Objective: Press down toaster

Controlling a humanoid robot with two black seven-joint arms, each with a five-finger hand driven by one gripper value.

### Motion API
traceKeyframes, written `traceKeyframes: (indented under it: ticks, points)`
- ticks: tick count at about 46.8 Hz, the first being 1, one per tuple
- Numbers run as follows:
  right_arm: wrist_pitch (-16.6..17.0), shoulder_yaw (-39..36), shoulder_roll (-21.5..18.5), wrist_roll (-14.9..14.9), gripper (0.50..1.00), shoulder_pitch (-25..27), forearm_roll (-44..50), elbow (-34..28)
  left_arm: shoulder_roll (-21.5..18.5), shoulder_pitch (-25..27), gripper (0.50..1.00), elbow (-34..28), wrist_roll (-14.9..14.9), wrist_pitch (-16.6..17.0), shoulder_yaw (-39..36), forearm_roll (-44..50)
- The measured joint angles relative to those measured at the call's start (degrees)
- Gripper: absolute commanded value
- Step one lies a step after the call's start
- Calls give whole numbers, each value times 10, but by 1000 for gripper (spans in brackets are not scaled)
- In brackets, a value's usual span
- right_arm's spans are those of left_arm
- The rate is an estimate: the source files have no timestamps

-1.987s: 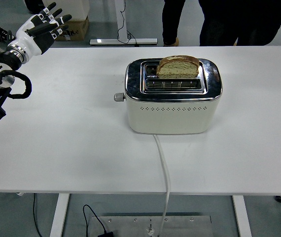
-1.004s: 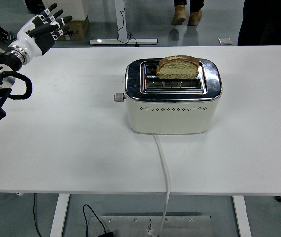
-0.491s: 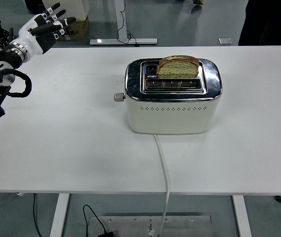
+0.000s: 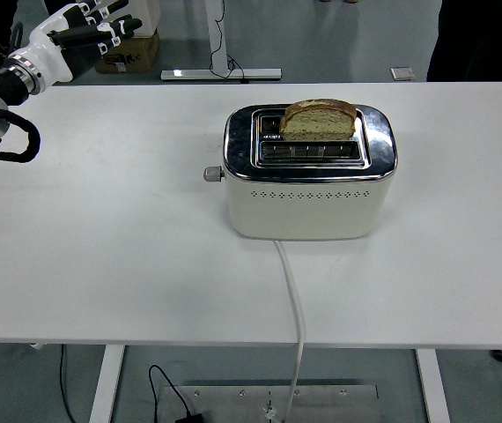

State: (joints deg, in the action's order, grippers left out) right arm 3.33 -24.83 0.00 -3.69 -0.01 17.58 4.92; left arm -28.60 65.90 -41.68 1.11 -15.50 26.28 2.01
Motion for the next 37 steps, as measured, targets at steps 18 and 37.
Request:
traceKeyframes:
  ticks: [18,37]
  points:
    - [0,0,0,0,998,0,0,0,-67,56,1000,-85,-53,-1,-32,-88]
    - [0,0,0,0,998,0,0,0,-113,204,1000,-177,-83,-120,-243,-225]
